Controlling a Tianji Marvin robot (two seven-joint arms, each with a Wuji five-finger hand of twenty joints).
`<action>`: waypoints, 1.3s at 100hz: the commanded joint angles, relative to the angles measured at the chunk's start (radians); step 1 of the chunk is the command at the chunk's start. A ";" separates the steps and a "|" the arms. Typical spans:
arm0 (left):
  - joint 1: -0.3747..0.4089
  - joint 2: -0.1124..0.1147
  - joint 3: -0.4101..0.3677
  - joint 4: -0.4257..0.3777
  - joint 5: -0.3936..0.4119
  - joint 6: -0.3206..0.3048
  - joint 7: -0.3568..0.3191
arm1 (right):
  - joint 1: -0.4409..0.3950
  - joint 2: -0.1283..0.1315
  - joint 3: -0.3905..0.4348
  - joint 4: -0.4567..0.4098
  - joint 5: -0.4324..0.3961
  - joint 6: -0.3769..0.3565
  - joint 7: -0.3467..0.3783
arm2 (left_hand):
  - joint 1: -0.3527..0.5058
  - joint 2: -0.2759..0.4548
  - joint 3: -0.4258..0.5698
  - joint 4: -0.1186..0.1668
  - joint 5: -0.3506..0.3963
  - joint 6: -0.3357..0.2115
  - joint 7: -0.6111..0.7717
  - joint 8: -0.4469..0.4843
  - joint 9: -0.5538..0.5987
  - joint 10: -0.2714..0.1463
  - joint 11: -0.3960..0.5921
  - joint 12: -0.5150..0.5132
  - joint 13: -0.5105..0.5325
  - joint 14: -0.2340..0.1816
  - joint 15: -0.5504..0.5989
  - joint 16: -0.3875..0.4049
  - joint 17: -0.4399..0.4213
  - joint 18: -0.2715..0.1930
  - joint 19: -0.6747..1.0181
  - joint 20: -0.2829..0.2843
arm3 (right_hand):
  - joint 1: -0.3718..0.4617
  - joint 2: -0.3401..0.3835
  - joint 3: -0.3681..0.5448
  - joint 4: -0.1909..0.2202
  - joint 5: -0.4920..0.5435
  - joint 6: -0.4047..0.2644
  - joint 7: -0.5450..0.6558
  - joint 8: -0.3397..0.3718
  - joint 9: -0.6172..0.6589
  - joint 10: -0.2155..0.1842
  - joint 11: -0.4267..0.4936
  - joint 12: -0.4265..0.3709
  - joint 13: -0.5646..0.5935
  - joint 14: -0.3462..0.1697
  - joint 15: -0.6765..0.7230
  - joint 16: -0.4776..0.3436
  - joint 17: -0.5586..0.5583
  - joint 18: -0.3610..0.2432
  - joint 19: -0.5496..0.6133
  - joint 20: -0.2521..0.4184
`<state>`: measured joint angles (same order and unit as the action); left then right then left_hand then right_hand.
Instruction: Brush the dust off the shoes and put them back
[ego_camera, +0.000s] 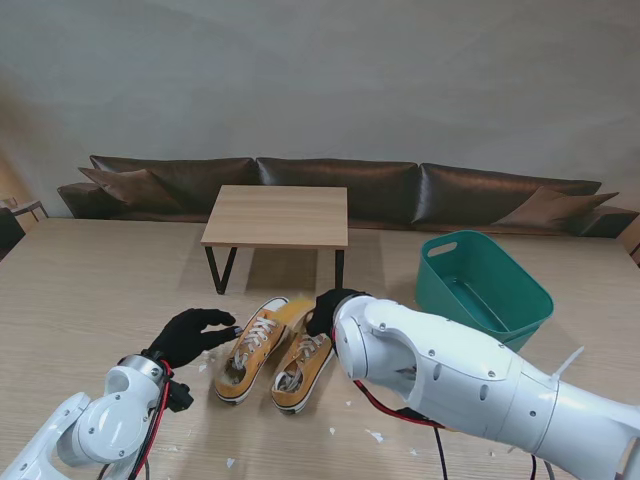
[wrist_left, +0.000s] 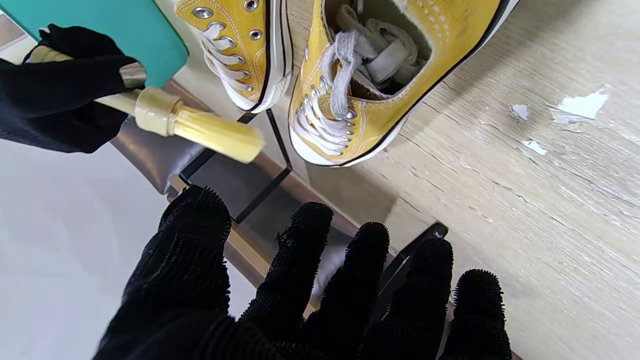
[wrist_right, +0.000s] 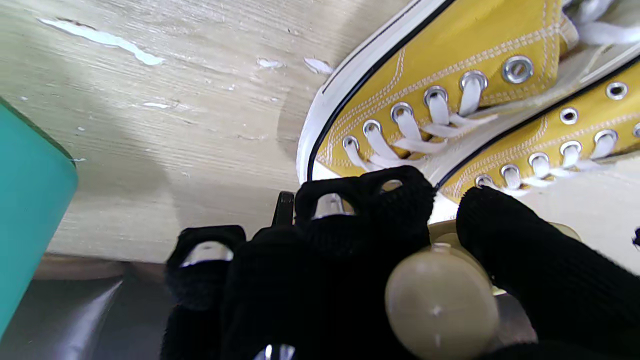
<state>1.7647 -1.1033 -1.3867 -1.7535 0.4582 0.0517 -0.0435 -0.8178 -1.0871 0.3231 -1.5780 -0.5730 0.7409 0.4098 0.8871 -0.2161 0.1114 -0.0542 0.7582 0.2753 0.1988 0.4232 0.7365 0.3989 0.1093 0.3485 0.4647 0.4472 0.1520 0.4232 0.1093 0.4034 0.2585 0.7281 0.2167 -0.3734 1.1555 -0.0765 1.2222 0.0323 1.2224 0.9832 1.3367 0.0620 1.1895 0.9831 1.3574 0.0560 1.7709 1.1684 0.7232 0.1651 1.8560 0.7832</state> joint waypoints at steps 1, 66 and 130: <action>0.002 -0.004 -0.001 -0.003 -0.002 0.001 -0.021 | -0.022 0.001 0.016 -0.025 -0.009 -0.003 0.002 | 0.003 0.019 0.003 0.032 0.011 0.002 -0.003 0.001 -0.010 0.010 -0.003 0.004 -0.032 0.000 -0.021 -0.002 -0.016 0.001 -0.028 0.014 | 0.036 0.078 0.048 0.015 0.117 0.122 -0.013 0.006 0.109 0.041 0.127 0.027 -0.042 -0.170 0.053 -0.008 0.474 -0.038 0.224 -0.022; 0.005 -0.005 -0.001 -0.004 -0.001 0.002 -0.018 | -0.051 -0.112 -0.033 0.083 0.081 -0.024 -0.135 | 0.004 0.020 0.003 0.033 0.012 0.003 -0.003 0.002 -0.009 0.012 -0.003 0.004 -0.034 0.001 -0.022 -0.002 -0.017 0.000 -0.028 0.014 | 0.031 0.078 0.050 0.013 0.118 0.120 -0.012 0.009 0.110 0.041 0.127 0.028 -0.042 -0.170 0.054 -0.008 0.474 -0.038 0.225 -0.023; 0.004 -0.004 -0.002 -0.003 -0.004 0.001 -0.021 | -0.014 -0.035 -0.043 0.077 0.081 -0.048 -0.020 | 0.005 0.027 0.004 0.033 0.018 0.008 -0.001 0.003 -0.010 0.015 -0.003 0.004 -0.033 0.001 -0.022 -0.002 -0.018 -0.001 -0.028 0.015 | 0.032 0.083 0.042 0.015 0.117 0.114 -0.017 0.010 0.109 0.040 0.125 0.029 -0.041 -0.175 0.052 -0.011 0.474 -0.039 0.223 -0.024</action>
<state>1.7677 -1.1033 -1.3878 -1.7534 0.4584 0.0523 -0.0460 -0.8304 -1.1384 0.2746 -1.4947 -0.4842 0.6984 0.3681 0.8871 -0.2161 0.1114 -0.0542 0.7686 0.2758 0.1988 0.4232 0.7366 0.4005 0.1093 0.3485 0.4647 0.4472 0.1520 0.4232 0.1093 0.4034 0.2585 0.7283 0.2167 -0.3705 1.1540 -0.0768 1.2223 0.0321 1.2222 0.9837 1.3368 0.0620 1.1895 0.9831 1.3574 0.0560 1.7709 1.1680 0.7232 0.1651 1.8566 0.7801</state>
